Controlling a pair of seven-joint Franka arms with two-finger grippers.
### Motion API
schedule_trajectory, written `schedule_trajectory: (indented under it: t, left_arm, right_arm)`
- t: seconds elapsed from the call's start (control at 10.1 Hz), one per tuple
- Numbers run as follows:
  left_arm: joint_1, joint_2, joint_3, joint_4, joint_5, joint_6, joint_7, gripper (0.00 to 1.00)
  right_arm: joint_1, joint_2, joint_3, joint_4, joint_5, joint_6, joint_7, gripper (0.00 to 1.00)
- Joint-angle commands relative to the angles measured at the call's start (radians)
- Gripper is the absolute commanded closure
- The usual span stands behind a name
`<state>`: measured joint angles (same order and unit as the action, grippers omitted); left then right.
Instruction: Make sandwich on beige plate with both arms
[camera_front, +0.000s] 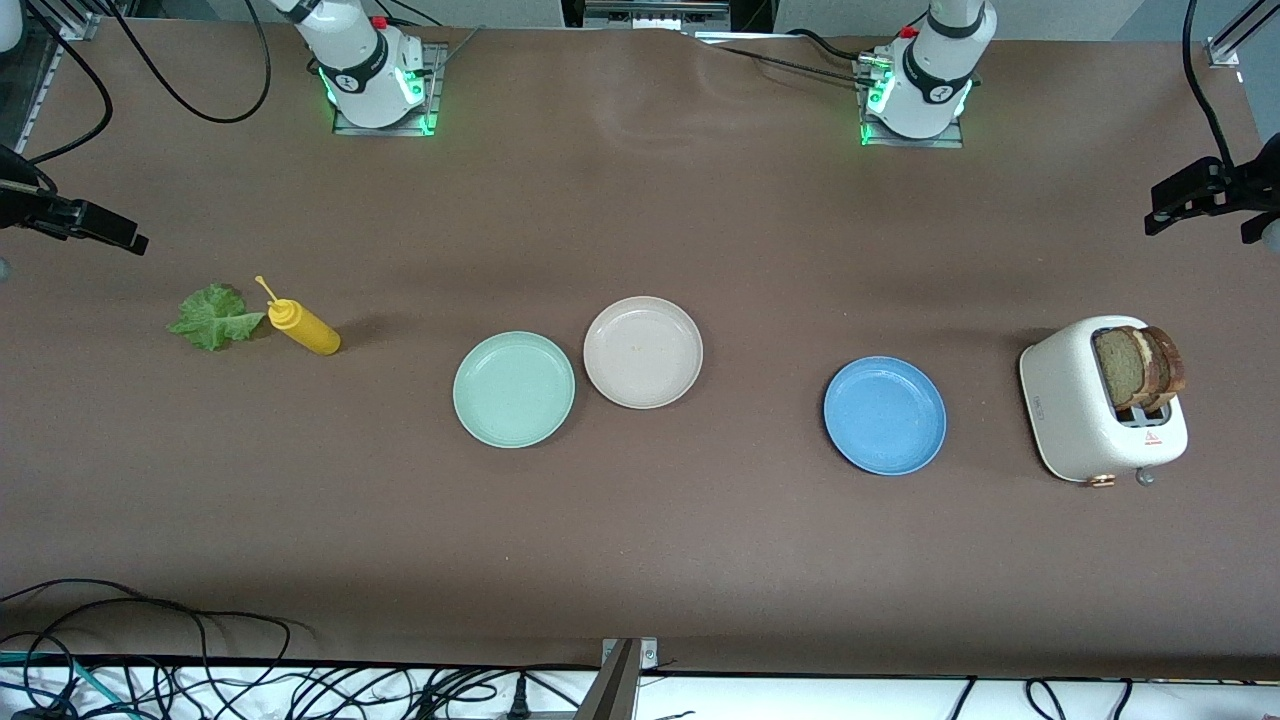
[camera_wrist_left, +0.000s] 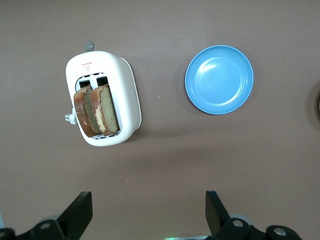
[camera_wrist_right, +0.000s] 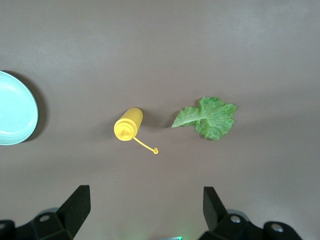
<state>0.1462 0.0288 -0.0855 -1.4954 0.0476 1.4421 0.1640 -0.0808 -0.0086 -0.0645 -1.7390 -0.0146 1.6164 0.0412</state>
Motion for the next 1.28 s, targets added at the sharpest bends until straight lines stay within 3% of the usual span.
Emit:
schedule_trajectory:
  t: [0.0, 1.18]
  left_arm:
    - [-0.004, 0.013, -0.002, 0.030, 0.024, -0.023, 0.000, 0.00]
    - [-0.007, 0.013, -0.005, 0.029, 0.018, -0.045, 0.003, 0.00]
  right_arm:
    - [-0.001, 0.012, 0.003, 0.029, 0.012, -0.023, 0.005, 0.00]
    - [-0.004, 0.012, 0.000, 0.033, 0.007, -0.023, 0.002, 0.00]
